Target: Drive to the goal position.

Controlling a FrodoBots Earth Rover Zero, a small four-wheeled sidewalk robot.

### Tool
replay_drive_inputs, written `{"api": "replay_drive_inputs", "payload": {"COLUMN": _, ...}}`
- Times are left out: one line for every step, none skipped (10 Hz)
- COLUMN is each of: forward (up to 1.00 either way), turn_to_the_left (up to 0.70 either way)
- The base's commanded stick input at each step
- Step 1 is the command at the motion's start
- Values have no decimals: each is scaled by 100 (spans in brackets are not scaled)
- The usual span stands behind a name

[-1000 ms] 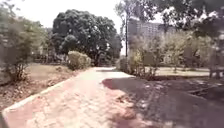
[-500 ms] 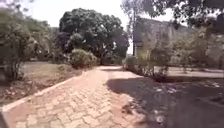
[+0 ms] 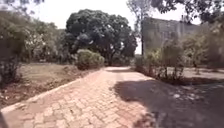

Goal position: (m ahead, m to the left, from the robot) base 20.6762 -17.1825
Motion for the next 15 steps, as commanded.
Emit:
{"api": "replay_drive_inputs", "payload": {"forward": 70, "turn_to_the_left": 0}}
{"api": "replay_drive_inputs", "payload": {"forward": 70, "turn_to_the_left": 0}}
{"api": "replay_drive_inputs", "payload": {"forward": 70, "turn_to_the_left": 0}}
{"api": "replay_drive_inputs", "payload": {"forward": 70, "turn_to_the_left": 0}}
{"api": "replay_drive_inputs", "payload": {"forward": 70, "turn_to_the_left": 0}}
{"api": "replay_drive_inputs", "payload": {"forward": 70, "turn_to_the_left": 0}}
{"api": "replay_drive_inputs", "payload": {"forward": 70, "turn_to_the_left": 0}}
{"api": "replay_drive_inputs", "payload": {"forward": 70, "turn_to_the_left": 0}}
{"api": "replay_drive_inputs", "payload": {"forward": 70, "turn_to_the_left": 0}}
{"api": "replay_drive_inputs", "payload": {"forward": 70, "turn_to_the_left": 0}}
{"api": "replay_drive_inputs", "payload": {"forward": 70, "turn_to_the_left": 0}}
{"api": "replay_drive_inputs", "payload": {"forward": 70, "turn_to_the_left": 0}}
{"api": "replay_drive_inputs", "payload": {"forward": 70, "turn_to_the_left": 0}}
{"api": "replay_drive_inputs", "payload": {"forward": 70, "turn_to_the_left": 0}}
{"api": "replay_drive_inputs", "payload": {"forward": 70, "turn_to_the_left": 0}}
